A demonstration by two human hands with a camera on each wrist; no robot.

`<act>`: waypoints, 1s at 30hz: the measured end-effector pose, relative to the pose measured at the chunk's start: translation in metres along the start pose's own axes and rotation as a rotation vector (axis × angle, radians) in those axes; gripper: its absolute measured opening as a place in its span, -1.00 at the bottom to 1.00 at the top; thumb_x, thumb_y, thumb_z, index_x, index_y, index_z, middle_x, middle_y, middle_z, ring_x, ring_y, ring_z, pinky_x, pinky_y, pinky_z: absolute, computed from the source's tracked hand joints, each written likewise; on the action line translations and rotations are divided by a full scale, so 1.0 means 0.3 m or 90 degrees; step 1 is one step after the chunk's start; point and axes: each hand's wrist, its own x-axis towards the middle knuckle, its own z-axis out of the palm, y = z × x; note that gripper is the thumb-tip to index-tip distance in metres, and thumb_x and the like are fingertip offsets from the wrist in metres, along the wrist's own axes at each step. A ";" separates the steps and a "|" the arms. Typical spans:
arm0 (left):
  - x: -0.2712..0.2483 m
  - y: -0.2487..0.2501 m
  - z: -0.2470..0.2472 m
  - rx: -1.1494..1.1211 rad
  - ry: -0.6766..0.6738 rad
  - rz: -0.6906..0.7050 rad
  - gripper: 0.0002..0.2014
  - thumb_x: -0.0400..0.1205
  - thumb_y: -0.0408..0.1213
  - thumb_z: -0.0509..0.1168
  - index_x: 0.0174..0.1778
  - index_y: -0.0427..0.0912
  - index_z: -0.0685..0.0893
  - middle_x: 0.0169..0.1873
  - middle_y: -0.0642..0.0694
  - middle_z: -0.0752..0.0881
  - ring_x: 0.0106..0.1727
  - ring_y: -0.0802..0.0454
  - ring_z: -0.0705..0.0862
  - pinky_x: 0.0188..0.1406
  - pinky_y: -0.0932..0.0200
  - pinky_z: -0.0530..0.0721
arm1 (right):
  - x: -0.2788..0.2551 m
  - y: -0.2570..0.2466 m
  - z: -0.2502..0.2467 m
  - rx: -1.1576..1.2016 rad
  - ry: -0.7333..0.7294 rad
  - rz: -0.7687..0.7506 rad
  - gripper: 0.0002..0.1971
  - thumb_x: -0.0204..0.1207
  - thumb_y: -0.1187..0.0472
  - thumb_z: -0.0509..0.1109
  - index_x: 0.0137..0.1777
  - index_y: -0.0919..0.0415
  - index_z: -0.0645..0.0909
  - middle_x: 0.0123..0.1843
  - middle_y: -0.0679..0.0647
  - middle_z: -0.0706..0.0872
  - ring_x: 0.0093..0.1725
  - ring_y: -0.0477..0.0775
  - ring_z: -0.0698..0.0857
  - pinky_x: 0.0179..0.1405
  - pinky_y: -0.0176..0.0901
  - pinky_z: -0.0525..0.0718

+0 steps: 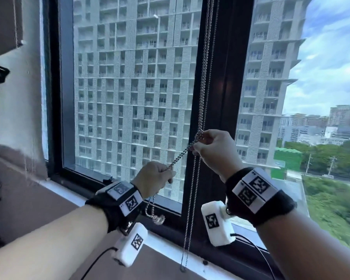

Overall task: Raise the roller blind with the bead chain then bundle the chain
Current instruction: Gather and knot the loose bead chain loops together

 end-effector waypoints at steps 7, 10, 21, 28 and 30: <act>0.029 0.055 0.027 -0.131 0.001 -0.002 -0.83 0.60 -0.36 0.35 0.01 -0.41 0.66 -0.29 -0.32 0.78 -0.23 -0.19 0.78 0.02 -0.13 0.74 | -0.002 0.012 0.017 0.005 -0.013 -0.005 -0.97 0.48 0.37 0.45 -0.12 0.29 0.71 -0.19 0.18 0.84 -0.24 0.03 0.86 -0.31 -0.21 0.78; 0.046 0.118 0.033 -0.338 0.003 -0.034 -0.72 0.57 -0.47 0.36 0.16 -0.46 0.56 -0.27 -0.31 0.76 -0.25 -0.19 0.78 -0.05 -0.16 0.80 | -0.002 0.012 0.023 -0.026 -0.006 -0.019 -0.97 0.45 0.37 0.44 -0.16 0.29 0.71 -0.27 0.14 0.81 -0.35 -0.02 0.76 -0.36 -0.21 0.75; 0.033 0.122 0.084 -0.254 0.164 0.006 -0.81 0.56 -0.15 0.42 -0.04 -0.19 0.72 -0.56 0.08 0.59 -0.59 0.17 0.40 -0.57 0.25 0.31 | -0.003 0.028 -0.011 -0.060 -0.023 -0.040 -0.54 0.46 0.36 0.46 0.39 0.19 0.60 -0.18 0.03 0.76 -0.22 -0.08 0.73 -0.31 -0.37 0.64; -0.004 0.111 0.108 -0.290 0.082 -0.020 -0.81 0.64 -0.40 0.29 0.02 -0.50 0.64 -0.35 -0.21 0.73 -0.55 0.12 0.57 -0.54 0.26 0.55 | 0.012 0.016 -0.024 -0.059 0.048 -0.098 -0.59 0.48 0.32 0.47 0.34 0.18 0.63 -0.24 -0.07 0.77 -0.30 -0.18 0.70 -0.42 -0.54 0.55; -0.008 0.122 0.105 -0.327 0.072 -0.012 -0.77 0.65 -0.36 0.28 0.04 -0.52 0.63 -0.32 -0.23 0.74 -0.54 0.10 0.55 -0.56 0.26 0.50 | 0.011 0.010 -0.021 -0.070 0.051 -0.121 -0.61 0.48 0.31 0.49 0.32 0.18 0.64 -0.26 -0.08 0.76 -0.33 -0.21 0.69 -0.42 -0.59 0.55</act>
